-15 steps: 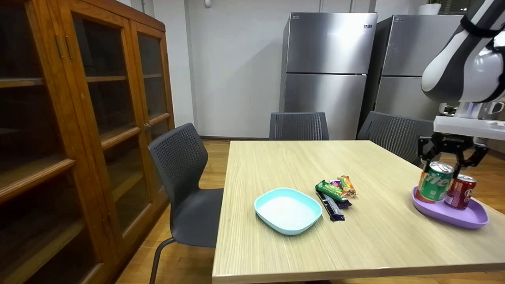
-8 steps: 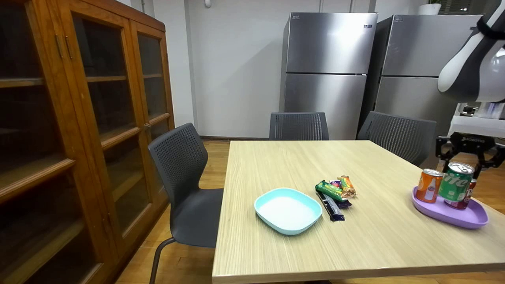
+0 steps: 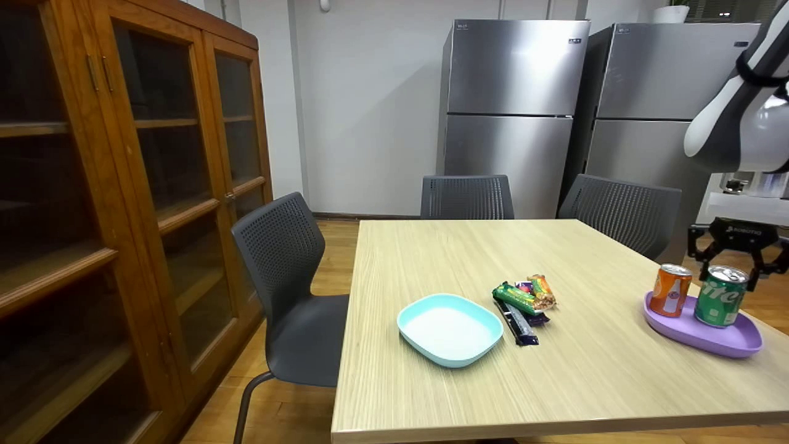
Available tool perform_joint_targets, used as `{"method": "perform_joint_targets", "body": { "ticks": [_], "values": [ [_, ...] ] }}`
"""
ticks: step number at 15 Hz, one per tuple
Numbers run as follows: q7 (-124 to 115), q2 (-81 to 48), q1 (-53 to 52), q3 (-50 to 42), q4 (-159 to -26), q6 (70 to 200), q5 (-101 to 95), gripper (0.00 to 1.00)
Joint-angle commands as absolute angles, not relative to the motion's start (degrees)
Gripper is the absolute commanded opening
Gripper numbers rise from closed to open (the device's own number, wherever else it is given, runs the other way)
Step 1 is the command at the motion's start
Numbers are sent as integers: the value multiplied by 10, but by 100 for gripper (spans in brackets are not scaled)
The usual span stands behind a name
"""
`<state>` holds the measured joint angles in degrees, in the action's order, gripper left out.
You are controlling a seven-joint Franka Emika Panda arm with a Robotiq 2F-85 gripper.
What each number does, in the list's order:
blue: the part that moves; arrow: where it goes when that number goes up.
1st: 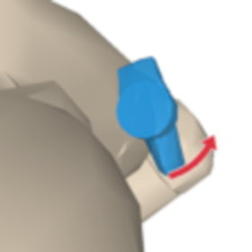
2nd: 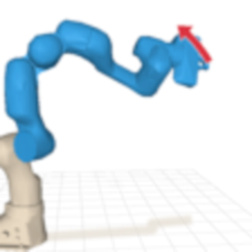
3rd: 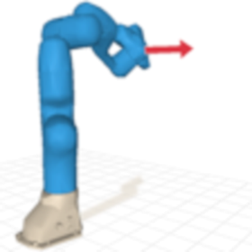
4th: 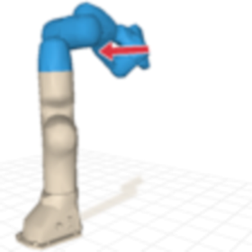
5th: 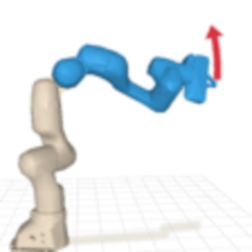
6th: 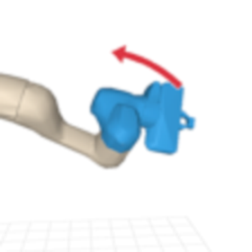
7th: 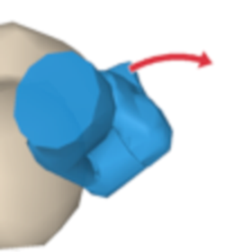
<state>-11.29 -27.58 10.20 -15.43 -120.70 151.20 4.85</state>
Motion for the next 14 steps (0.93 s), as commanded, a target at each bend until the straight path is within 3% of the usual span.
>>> {"method": "perform_joint_targets", "body": {
  "ticks": [1,14],
  "values": [
    [-114,-313,123,-139,-1141,1463,63,38],
    [-115,-389,128,-132,-1048,1391,65,38]
  ]
}}
